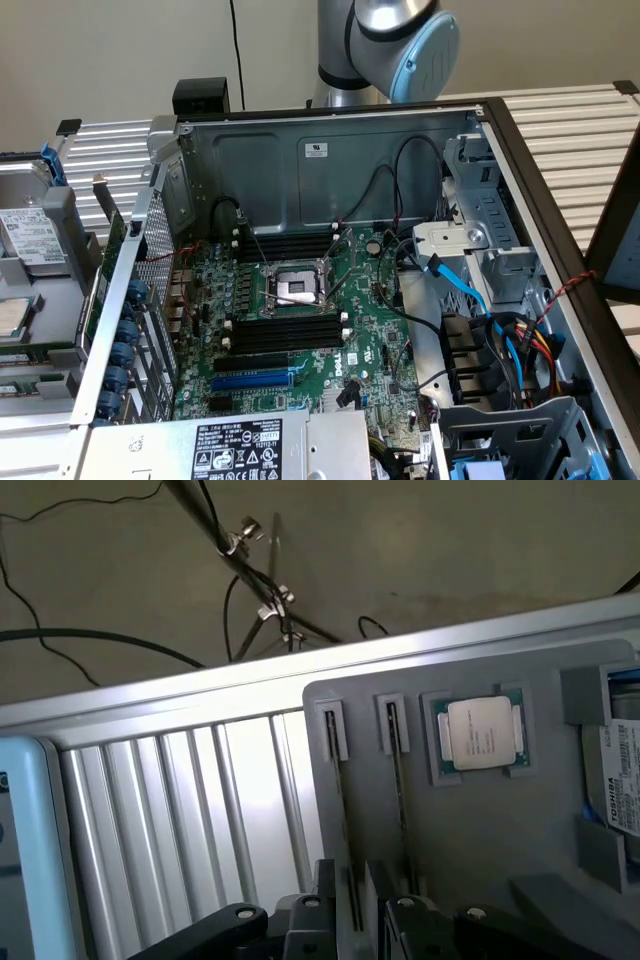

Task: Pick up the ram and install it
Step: 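Pick up the ram and move it above insertion slot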

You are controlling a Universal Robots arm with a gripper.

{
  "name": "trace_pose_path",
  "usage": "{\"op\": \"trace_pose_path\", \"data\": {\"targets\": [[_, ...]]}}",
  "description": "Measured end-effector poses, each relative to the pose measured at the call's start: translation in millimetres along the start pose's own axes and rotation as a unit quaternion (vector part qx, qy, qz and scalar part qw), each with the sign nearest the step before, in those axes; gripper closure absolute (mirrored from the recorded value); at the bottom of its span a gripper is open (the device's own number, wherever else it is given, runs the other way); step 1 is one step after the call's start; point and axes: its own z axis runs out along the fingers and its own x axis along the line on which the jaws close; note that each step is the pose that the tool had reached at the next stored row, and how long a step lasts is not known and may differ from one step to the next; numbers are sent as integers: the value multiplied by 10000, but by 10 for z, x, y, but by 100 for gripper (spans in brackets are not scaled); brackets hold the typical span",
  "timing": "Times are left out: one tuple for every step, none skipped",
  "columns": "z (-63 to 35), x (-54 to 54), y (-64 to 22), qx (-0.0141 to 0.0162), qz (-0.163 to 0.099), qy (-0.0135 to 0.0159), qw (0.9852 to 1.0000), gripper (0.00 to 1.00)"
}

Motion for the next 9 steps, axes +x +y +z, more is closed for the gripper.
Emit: {"op": "trace_pose_path", "data": {"targets": [[18,2,0,0,1,0,10000,73],[36,3,1,0,2,0,10000,73],[55,5,1,0,2,0,10000,73],[73,7,2,0,3,0,10000,73],[91,8,2,0,4,0,10000,73],[109,10,3,0,4,0,10000,73],[127,11,3,0,4,0,10000,73],[146,12,4,0,4,0,10000,73],[165,13,5,1,4,0,10000,73]]}}
